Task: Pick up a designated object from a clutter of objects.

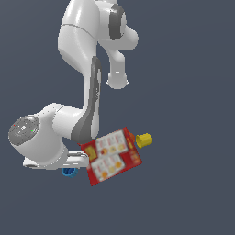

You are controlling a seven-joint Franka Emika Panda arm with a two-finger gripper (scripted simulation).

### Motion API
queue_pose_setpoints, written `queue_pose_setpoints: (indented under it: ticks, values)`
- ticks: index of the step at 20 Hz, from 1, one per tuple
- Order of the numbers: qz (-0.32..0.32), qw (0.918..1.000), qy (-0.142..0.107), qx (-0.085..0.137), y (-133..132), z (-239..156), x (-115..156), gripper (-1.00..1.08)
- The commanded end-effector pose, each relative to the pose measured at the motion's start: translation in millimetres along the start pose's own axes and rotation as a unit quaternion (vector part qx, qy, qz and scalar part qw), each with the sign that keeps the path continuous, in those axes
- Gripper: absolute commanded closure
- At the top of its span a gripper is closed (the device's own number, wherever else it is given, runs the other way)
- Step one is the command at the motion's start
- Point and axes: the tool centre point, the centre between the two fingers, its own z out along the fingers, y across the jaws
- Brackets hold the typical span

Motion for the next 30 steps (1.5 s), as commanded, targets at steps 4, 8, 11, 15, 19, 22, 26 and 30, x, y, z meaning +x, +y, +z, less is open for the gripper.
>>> queue_pose_setpoints:
  ticks: [4,8,11,15,19,22,26,30]
  values:
    - [0.0,1.0,0.0,0.0,0,4,0,-0.92]
    - [0.0,1.0,0.0,0.0,0,22,-1,-0.92]
    - [-0.001,1.0,-0.001,0.0,0,41,-2,-0.92]
    - [-0.001,1.0,-0.001,0.0,0,54,-2,-0.92]
    - [-0.001,1.0,-0.001,0.0,0,53,-1,-0.92]
    - [-0.001,1.0,-0.001,0.0,0,53,-1,1.08]
    - [-0.001,1.0,-0.001,0.0,0,53,-1,1.08]
    - [-0.001,1.0,-0.002,0.0,0,54,-1,1.08]
